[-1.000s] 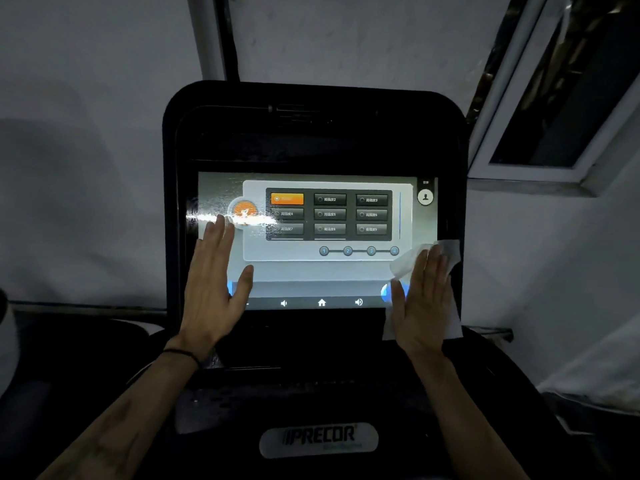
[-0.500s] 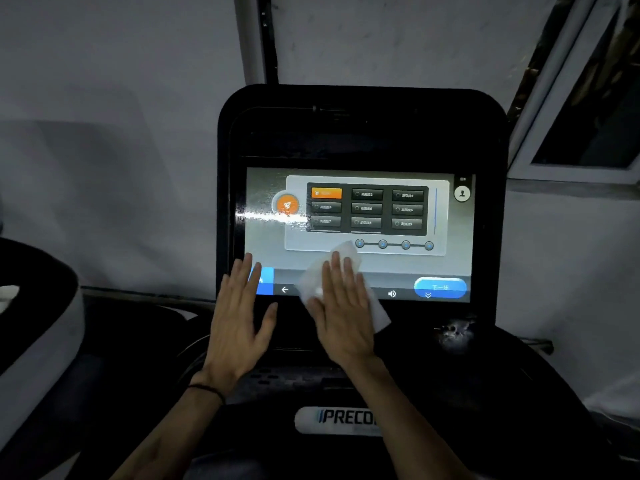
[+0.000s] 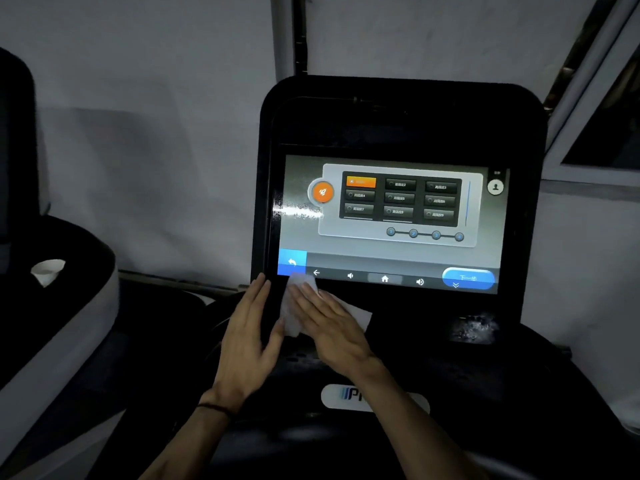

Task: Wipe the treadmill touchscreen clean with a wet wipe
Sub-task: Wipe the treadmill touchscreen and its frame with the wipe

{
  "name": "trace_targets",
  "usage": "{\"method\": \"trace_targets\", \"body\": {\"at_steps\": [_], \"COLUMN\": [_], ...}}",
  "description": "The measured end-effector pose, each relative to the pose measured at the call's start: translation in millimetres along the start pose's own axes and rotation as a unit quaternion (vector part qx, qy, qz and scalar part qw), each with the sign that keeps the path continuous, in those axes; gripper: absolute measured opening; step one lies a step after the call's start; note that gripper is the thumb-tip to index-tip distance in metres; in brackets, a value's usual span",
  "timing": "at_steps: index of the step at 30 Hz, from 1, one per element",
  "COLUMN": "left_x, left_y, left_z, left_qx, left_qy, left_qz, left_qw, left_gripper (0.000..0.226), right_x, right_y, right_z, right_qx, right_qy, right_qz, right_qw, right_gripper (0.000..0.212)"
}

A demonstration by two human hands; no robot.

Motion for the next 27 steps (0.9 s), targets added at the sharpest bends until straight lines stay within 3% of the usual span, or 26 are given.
{"method": "trace_targets", "body": {"at_steps": [7,12,15,19,21,24,27], "left_x": [-8.8,-16.2,-22.1,-25.2,-24.0,-21.5,-29.9], "left_y": [-3.7,-3.4,-6.2,-8.4,-7.9,-5.5,3.6], "left_z": [14.4,35.1,45.2,49.8,45.5,35.8,34.9], "left_qx": [0.021,0.041,0.050,0.055,0.049,0.032,0.041], "left_qy": [-0.017,-0.021,-0.023,-0.027,-0.038,-0.081,-0.133], "left_qz": [-0.005,-0.006,-0.012,-0.019,-0.033,-0.075,-0.100], "left_qw": [1.000,0.999,0.998,0.998,0.998,0.993,0.985], "left_gripper": [0.066,0.067,0.066,0.064,0.062,0.059,0.057], "right_x": [-78.9,-149.1,-165.3,-165.4,-168.0,-168.7,-161.3], "right_y": [-75.5,-146.0,-161.1,-161.8,-166.4,-171.2,-157.0], "right_z": [-3.2,-16.4,-20.4,-37.1,-55.4,-81.8,-87.5], "right_qx": [-0.036,-0.058,-0.066,-0.155,-0.231,-0.337,-0.388], "right_qy": [0.065,0.078,0.093,0.194,0.298,0.434,0.568], "right_qz": [0.196,0.349,0.368,0.358,0.411,0.518,0.545], "right_qw": [0.978,0.932,0.923,0.900,0.830,0.655,0.480], "right_gripper": [0.091,0.063,0.058,0.059,0.043,0.030,0.020]}}
Point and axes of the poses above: each hand's wrist, its own y-axis towards the middle knuckle, its own z-axis out of the palm, x = y × z, the point moved 10 cm from there along y, towards the middle knuckle, and after that the axes turned 5 degrees about y, right-handed, at the moved point
